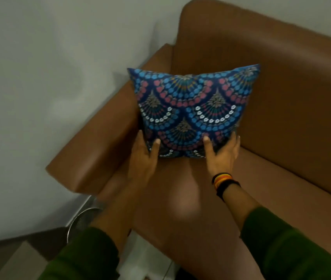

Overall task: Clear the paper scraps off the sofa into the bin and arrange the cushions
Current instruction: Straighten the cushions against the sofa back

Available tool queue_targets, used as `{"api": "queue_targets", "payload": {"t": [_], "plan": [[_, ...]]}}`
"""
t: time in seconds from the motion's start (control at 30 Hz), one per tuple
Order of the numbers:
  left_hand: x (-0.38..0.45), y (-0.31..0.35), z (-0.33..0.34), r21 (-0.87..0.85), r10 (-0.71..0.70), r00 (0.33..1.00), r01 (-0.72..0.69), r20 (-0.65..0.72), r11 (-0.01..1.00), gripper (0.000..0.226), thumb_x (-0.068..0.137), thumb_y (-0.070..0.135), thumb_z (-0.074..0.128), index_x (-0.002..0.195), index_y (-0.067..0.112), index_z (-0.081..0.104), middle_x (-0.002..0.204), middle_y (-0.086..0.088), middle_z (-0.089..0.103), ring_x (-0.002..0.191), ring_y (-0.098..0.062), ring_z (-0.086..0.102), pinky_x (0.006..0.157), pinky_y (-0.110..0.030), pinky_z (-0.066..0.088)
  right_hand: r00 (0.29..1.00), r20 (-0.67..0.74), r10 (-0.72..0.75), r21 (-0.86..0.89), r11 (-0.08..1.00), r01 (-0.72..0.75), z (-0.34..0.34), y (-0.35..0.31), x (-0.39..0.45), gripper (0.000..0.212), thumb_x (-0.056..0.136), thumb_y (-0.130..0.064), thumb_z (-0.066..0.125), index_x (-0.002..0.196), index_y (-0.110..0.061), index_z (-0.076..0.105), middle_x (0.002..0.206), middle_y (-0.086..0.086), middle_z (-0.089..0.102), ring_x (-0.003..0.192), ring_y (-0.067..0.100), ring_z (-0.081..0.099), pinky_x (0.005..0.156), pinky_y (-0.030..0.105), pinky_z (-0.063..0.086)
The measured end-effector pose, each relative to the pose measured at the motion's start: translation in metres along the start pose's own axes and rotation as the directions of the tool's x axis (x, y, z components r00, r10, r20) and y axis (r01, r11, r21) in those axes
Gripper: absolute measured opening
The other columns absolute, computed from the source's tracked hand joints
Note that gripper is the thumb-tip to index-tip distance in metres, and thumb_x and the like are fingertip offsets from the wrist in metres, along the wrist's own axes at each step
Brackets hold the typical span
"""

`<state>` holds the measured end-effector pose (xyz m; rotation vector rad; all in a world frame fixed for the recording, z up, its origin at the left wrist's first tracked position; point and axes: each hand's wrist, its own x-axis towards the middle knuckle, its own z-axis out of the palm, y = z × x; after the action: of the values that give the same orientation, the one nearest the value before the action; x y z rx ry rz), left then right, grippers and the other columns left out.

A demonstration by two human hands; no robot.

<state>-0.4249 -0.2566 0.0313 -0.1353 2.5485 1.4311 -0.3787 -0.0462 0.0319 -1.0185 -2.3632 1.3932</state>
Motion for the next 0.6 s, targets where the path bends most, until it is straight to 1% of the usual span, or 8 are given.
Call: {"api": "queue_targets", "payload": {"t": [0.07,0.13,0.2,0.3,0.4,0.43,0.5,0.6], "plan": [[0.029,0.018,0.016,-0.131,0.005,0.999,-0.01,-0.032,0.991,0.081,0.097,0.061,0.056,0.163,0.029,0.021,0.167,0.003,0.033,0.152,-0.021,0.036,0.122,-0.045,0.037,0.997,0.016,0.073,0.112,0.991,-0.074,-0.011,-0.001,0.039,0.115,0.073,-0.074,0.066,0.156,-0.017,0.01,0.165,0.009,0.016,0.151,0.029,0.018,0.122,0.052,0.023],[0.051,0.028,0.031,-0.209,0.007,0.998,-0.021,-0.065,0.978,0.08,0.093,0.065,0.06,0.16,0.036,0.027,0.163,0.007,0.04,0.147,-0.019,0.042,0.117,-0.04,0.041,0.991,0.092,0.096,0.23,0.966,-0.114,-0.02,0.0,0.07,0.121,0.064,-0.072,0.076,0.155,-0.022,0.014,0.161,0.004,0.029,0.146,0.027,0.032,0.118,0.051,0.033],[0.062,0.035,0.042,-0.238,-0.055,0.994,0.032,-0.091,0.971,0.086,0.087,0.073,0.062,0.158,0.037,0.029,0.162,0.005,0.041,0.146,-0.023,0.043,0.112,-0.036,0.041,0.986,0.159,0.058,0.299,0.948,-0.104,-0.026,0.003,0.089,0.113,0.061,-0.066,0.082,0.15,-0.025,0.026,0.15,-0.001,0.043,0.135,0.023,0.046,0.112,0.046,0.042],[0.062,0.047,0.053,-0.242,-0.116,0.986,0.085,-0.118,0.967,0.09,0.079,0.076,0.067,0.153,0.034,0.038,0.154,0.005,0.049,0.141,-0.024,0.049,0.106,-0.035,0.043,0.977,0.21,0.025,0.312,0.946,-0.091,-0.036,0.009,0.094,0.1,0.058,-0.066,0.083,0.14,-0.03,0.038,0.139,-0.007,0.052,0.125,0.017,0.053,0.105,0.038,0.047],[0.044,0.065,0.068,-0.24,-0.033,0.995,0.009,-0.096,0.971,0.075,0.08,0.071,0.072,0.143,0.041,0.045,0.147,0.013,0.053,0.136,-0.015,0.053,0.108,-0.036,0.048,0.984,0.172,0.037,0.393,0.914,-0.103,-0.06,0.023,0.079,0.091,0.064,-0.061,0.084,0.138,-0.032,0.04,0.139,-0.009,0.053,0.122,0.014,0.054,0.101,0.031,0.047],[0.033,0.074,0.075,-0.242,0.021,0.998,-0.036,-0.064,0.97,0.068,0.083,0.068,0.072,0.141,0.043,0.046,0.148,0.017,0.053,0.135,-0.008,0.054,0.108,-0.033,0.049,0.988,0.146,0.057,0.423,0.899,-0.114,-0.073,0.031,0.072,0.088,0.066,-0.057,0.085,0.138,-0.032,0.04,0.138,-0.009,0.054,0.121,0.013,0.056,0.1,0.031,0.048],[0.01,0.09,0.097,-0.223,0.106,0.994,-0.098,0.024,0.97,0.073,0.088,0.066,0.069,0.151,0.045,0.039,0.153,0.021,0.049,0.134,0.004,0.051,0.108,-0.023,0.049,0.99,0.082,0.114,0.457,0.878,-0.139,-0.105,0.05,0.057,0.08,0.068,-0.053,0.085,0.134,-0.034,0.042,0.133,-0.01,0.057,0.118,0.01,0.059,0.096,0.032,0.053],[-0.018,0.114,0.142,-0.194,0.122,0.982,-0.093,0.143,0.977,0.077,0.088,0.067,0.067,0.153,0.046,0.032,0.155,0.02,0.046,0.142,-0.009,0.047,0.117,-0.042,0.044,0.983,-0.011,0.183,0.46,0.874,-0.157,-0.16,0.081,0.04,0.074,0.07,-0.053,0.084,0.132,-0.041,0.044,0.129,-0.016,0.061,0.114,0.002,0.061,0.091,0.028,0.055]]}}
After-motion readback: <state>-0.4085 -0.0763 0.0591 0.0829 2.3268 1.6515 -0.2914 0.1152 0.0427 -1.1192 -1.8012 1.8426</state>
